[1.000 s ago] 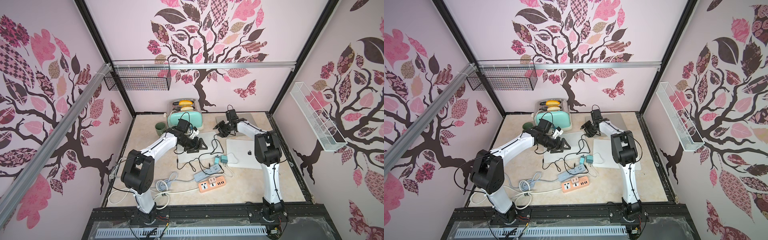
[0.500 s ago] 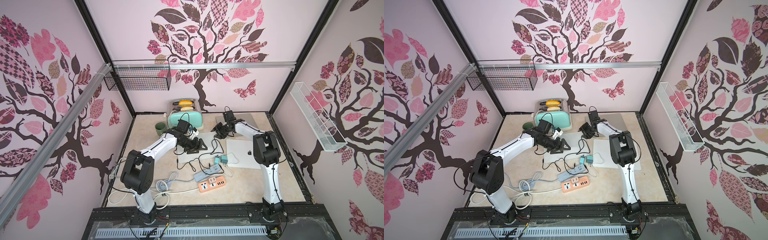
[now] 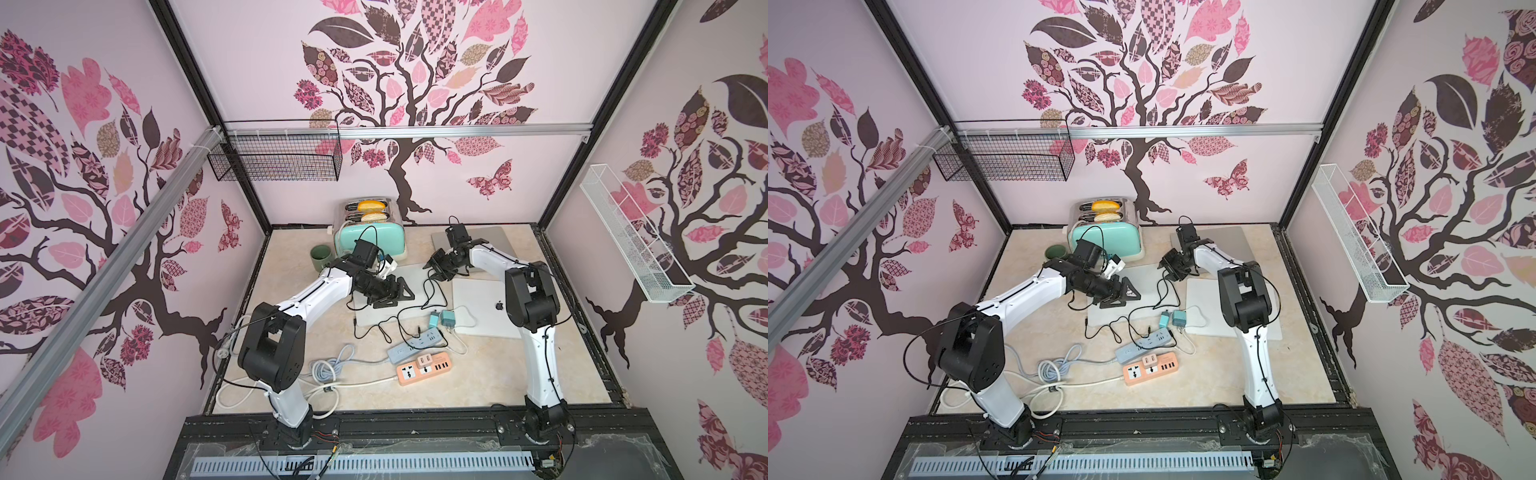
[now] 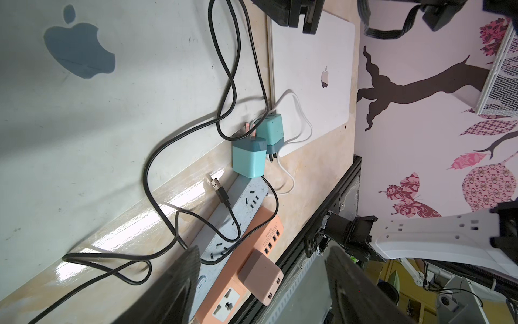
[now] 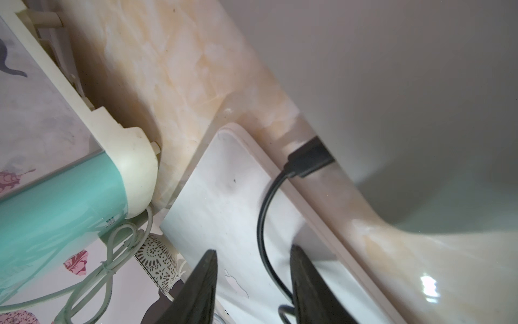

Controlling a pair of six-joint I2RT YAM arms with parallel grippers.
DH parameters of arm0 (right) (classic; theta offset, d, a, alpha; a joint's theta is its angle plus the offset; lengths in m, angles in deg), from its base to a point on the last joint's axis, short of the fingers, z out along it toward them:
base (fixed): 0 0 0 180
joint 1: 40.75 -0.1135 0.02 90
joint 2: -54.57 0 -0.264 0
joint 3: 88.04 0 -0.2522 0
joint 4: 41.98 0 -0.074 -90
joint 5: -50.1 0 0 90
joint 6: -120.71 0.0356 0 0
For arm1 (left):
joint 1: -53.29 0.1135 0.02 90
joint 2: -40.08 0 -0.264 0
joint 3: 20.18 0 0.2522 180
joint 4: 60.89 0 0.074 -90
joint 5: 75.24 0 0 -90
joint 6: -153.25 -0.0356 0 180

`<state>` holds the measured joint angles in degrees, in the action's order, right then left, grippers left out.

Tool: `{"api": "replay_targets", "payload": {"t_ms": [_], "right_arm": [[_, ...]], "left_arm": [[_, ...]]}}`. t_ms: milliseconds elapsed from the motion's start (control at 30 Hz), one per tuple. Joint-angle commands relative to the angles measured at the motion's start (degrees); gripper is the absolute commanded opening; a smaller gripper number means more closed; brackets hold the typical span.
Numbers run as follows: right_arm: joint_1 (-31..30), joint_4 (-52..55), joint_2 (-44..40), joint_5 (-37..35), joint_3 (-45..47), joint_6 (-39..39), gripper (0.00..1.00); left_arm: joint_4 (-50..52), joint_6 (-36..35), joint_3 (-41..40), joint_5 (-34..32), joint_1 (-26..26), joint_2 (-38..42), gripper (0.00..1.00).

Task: Unplug the laptop charger
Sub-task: Remove the charging cable from the laptop.

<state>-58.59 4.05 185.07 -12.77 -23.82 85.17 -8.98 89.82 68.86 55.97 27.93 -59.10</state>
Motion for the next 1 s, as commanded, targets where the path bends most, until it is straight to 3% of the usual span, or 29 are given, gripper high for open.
{"api": "replay_targets", "payload": {"t_ms": [0,400,733,967], "right_arm": [[-0.8,0.8,2.9,0.6,-1.3,-0.3,0.42],[-0.9,0.3,3.6,1.8,-1.8,-0.1,0.24],[-0.9,0.7,3.7,1.7,-3.3,0.0,0.0],[-2.3,2.0,4.3,1.8,-6.4,-1.1,0.0]], "left_arm": [[-0.7,-0.3,-0.3,0.0,0.2,1.2,0.75],[0.2,-0.4,0.6,-0.3,0.2,0.3,0.75],[1.9,-1.8,-0.9,-1.1,0.3,1.4,0.74],[1.5,-1.8,-2.8,-2.0,0.4,2.2,0.74]]}}
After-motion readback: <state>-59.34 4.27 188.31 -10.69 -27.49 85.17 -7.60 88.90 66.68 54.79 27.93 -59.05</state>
